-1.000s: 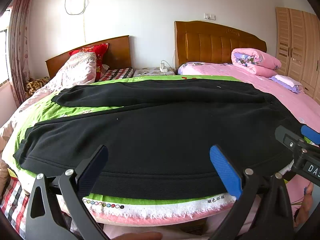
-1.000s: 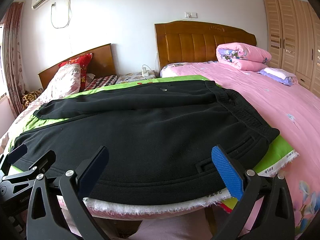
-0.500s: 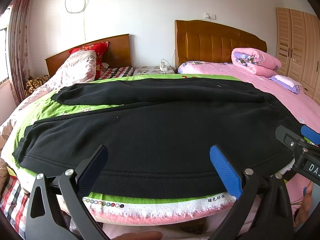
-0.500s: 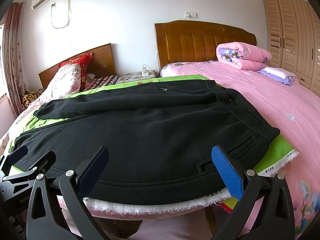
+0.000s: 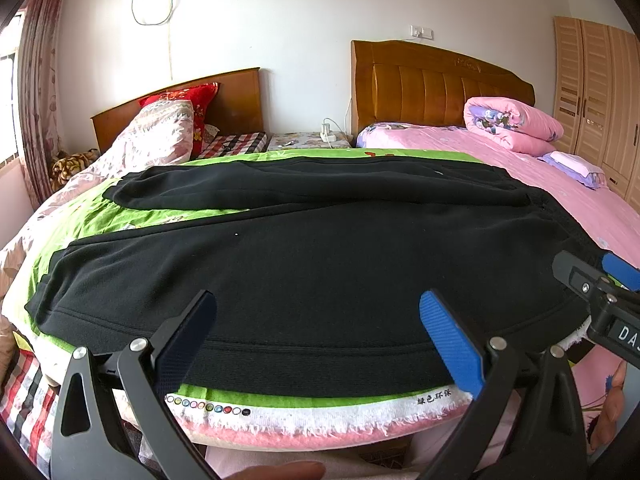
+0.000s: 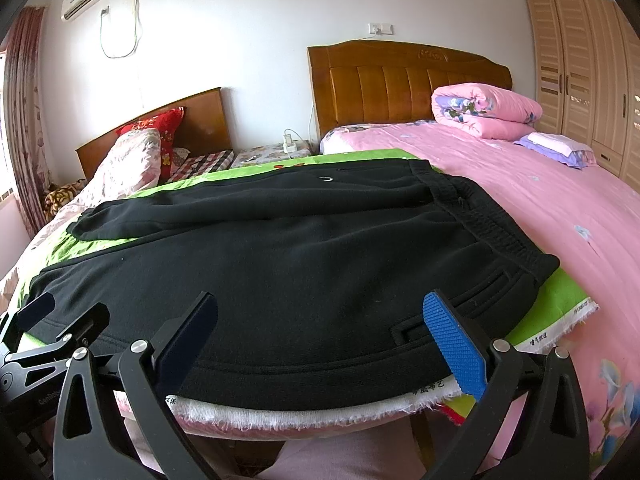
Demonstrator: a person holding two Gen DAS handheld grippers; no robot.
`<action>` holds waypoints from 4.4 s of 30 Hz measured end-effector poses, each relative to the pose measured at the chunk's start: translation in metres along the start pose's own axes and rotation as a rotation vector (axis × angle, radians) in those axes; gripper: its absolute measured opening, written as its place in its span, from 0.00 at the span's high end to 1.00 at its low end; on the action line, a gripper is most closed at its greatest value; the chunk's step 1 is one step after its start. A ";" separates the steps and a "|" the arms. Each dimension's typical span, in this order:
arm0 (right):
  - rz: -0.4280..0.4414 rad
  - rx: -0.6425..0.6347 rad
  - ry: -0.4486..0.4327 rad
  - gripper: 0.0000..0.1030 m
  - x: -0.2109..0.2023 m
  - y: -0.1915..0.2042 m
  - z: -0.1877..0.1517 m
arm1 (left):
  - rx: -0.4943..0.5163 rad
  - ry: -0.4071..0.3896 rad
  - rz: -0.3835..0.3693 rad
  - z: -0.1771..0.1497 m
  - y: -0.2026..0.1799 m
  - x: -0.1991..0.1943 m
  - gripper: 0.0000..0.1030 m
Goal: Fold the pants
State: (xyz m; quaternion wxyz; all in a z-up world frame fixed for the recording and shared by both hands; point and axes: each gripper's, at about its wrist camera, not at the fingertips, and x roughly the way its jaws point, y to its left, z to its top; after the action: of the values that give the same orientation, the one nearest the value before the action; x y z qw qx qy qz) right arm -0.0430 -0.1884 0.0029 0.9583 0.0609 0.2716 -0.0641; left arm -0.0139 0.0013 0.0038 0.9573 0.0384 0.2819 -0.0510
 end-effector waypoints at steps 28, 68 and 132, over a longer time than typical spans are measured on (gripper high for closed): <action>0.002 0.008 0.006 0.04 0.002 -0.003 -0.002 | -0.008 0.013 -0.002 -0.004 0.003 0.001 0.01; 0.515 -0.623 0.615 0.11 0.422 0.001 0.211 | -0.438 0.741 -0.203 0.230 0.076 0.406 0.02; 0.278 0.577 0.207 0.72 0.190 -0.257 0.102 | -0.622 0.248 -0.387 0.052 0.132 0.142 0.13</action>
State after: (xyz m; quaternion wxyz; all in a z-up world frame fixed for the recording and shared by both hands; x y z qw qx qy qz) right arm 0.1299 -0.4734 -0.0329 0.8686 0.3721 0.3273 -0.0006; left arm 0.1483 0.1165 -0.0242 0.8546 -0.3017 0.3995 -0.1379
